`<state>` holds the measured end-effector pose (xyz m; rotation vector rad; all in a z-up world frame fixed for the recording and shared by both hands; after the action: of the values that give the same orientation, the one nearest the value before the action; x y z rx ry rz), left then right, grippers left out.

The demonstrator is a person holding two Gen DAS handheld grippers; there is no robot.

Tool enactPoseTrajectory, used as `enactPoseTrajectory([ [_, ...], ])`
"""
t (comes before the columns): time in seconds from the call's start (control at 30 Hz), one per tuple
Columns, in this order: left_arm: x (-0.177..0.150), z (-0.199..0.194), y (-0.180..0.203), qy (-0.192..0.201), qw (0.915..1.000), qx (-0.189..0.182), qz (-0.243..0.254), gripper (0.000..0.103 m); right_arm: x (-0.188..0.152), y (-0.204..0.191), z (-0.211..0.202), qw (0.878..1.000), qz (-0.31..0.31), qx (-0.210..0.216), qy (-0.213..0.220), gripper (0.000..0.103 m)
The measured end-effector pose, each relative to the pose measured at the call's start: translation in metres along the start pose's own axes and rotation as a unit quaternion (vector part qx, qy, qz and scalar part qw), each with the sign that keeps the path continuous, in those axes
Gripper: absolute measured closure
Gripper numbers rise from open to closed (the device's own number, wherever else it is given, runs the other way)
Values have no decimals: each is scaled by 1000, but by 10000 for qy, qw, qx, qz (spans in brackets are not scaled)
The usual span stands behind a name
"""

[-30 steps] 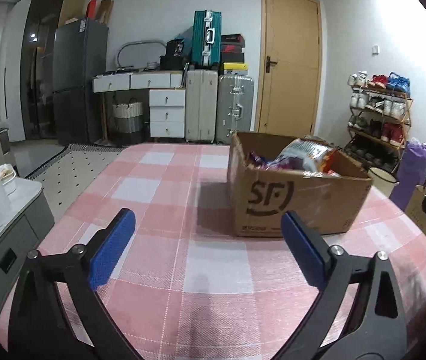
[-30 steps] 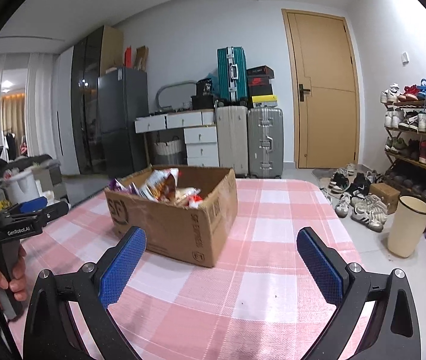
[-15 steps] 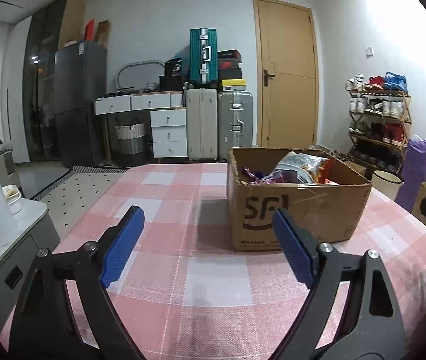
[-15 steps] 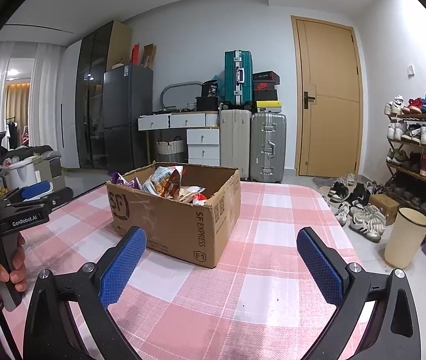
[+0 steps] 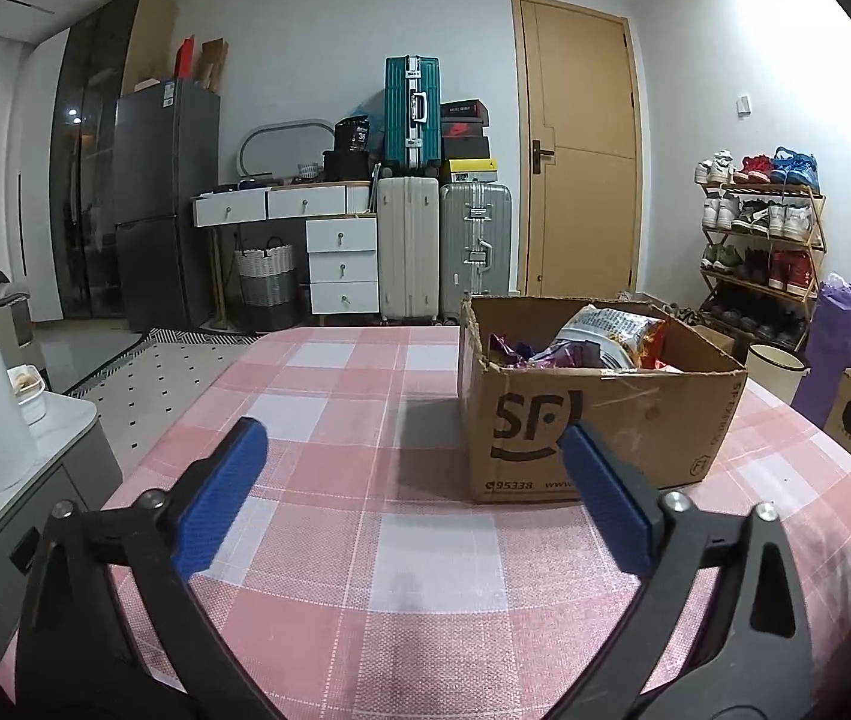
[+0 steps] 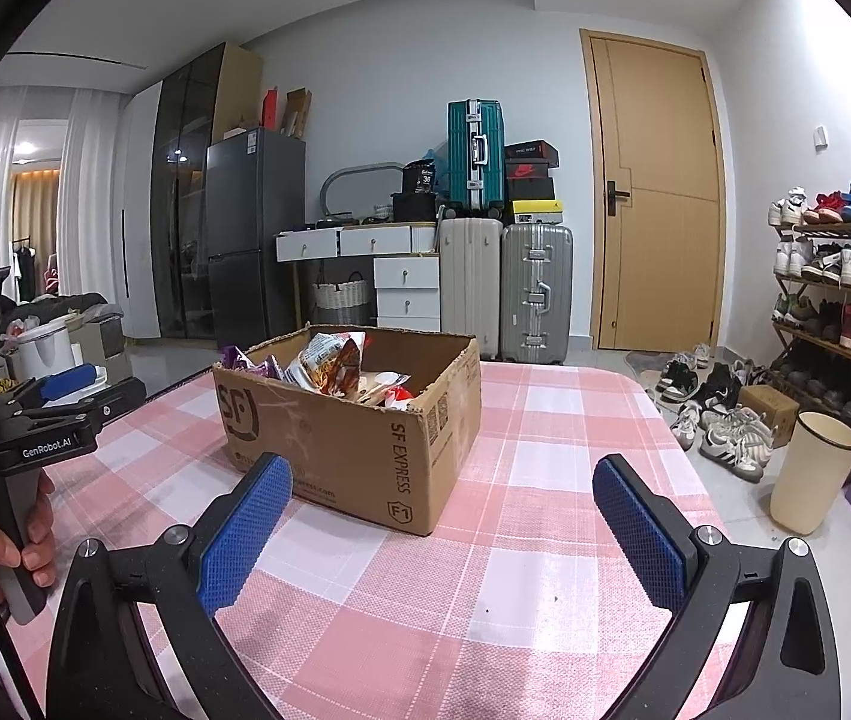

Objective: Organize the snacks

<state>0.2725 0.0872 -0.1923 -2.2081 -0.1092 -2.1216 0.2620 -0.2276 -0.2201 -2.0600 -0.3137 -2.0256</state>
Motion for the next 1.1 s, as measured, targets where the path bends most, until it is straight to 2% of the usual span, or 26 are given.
enactPoseTrajectory([
  [0.5,9,-21,-3,17,9999,118,0,1,0,-1,-2,10000,-9,1,5,1],
  [1.1,9,-21,-3,17,9999,116,2,1,0,-1,-2,10000,-5,0,6,1],
])
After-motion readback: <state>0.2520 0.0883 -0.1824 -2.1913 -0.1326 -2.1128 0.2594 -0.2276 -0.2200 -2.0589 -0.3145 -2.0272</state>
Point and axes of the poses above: each gripper's, at about its wrist camera, not at the fingertips, and z roughly the way its jaws point, y to its right, x to its top, the point moved 10 cm from there along z, roughly the way its jaws point, and after that the axes turned 15 degrees about y, right-handed, at the moved point
